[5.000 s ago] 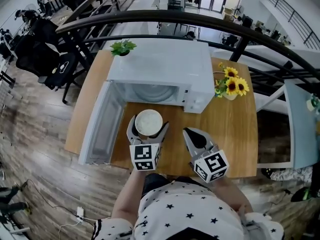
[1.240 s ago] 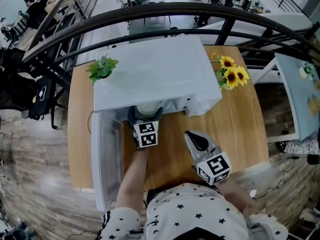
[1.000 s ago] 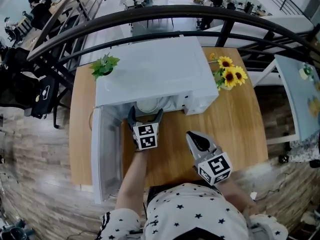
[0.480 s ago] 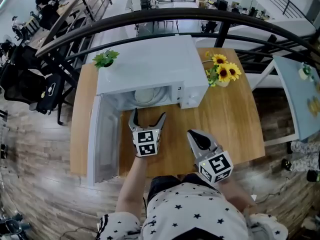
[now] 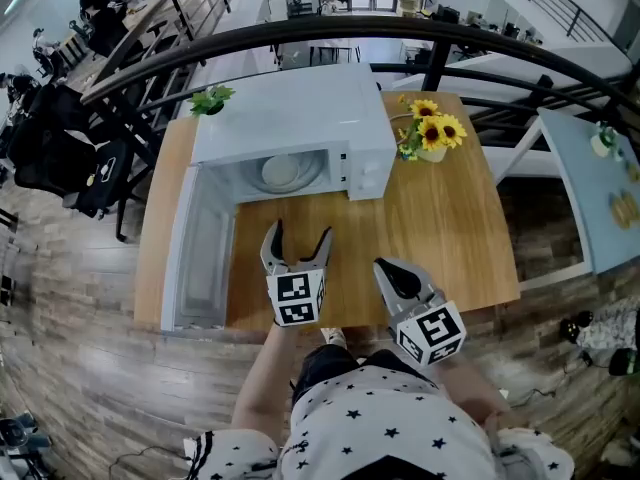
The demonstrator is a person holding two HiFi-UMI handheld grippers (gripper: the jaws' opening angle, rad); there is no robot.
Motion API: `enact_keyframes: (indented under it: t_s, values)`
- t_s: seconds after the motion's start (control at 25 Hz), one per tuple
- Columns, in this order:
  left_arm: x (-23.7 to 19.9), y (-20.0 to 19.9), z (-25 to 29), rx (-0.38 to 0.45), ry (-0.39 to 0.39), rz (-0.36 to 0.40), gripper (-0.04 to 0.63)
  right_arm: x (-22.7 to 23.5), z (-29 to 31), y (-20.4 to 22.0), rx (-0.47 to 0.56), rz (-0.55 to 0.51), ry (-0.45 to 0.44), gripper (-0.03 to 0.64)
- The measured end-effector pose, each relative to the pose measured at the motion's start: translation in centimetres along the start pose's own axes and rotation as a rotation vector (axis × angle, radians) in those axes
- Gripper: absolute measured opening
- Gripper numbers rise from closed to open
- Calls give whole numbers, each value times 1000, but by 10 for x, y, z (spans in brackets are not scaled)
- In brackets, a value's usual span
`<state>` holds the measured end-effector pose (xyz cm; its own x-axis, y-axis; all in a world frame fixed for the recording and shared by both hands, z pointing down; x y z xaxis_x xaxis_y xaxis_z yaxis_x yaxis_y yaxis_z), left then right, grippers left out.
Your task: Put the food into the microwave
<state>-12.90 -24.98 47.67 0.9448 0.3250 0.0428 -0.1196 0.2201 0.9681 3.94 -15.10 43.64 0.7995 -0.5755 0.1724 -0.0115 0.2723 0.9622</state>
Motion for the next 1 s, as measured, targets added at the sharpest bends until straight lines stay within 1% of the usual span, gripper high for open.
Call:
enact_keyframes:
  t_s: [0.12, 0.24, 0.36, 0.44, 0.76, 1.0]
  values:
    - [15, -2, -22, 21, 0, -2, 364, -4, -16, 3, 12, -3, 5, 5]
    - [29, -5, -45, 46, -3, -15, 329, -9, -31, 6, 27, -6, 7, 5]
    - [40, -6, -71, 71, -20, -31, 244, -16, -46, 9, 38, -10, 7, 5]
    - [47, -6, -87, 79, -19, -37, 230, -20, -55, 11, 44, -10, 5, 5]
    - [72, -3, -146, 106, -16, -63, 129, -40, -91, 21, 67, -16, 16, 5]
    - [85, 2, -179, 115, -13, -75, 71, -53, -109, 26, 84, -23, 17, 5]
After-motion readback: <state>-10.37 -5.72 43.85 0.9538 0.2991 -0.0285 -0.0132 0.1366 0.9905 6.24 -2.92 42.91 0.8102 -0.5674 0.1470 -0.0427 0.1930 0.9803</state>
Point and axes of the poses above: the fingertips, and each gripper's own axes: z forward along the fingers, x to its right, y out of its underside, the point moved 5 cm from there along -z, backward along the fingers, and after that the axes turned 3 degrees about z, right-handed, at the moved point
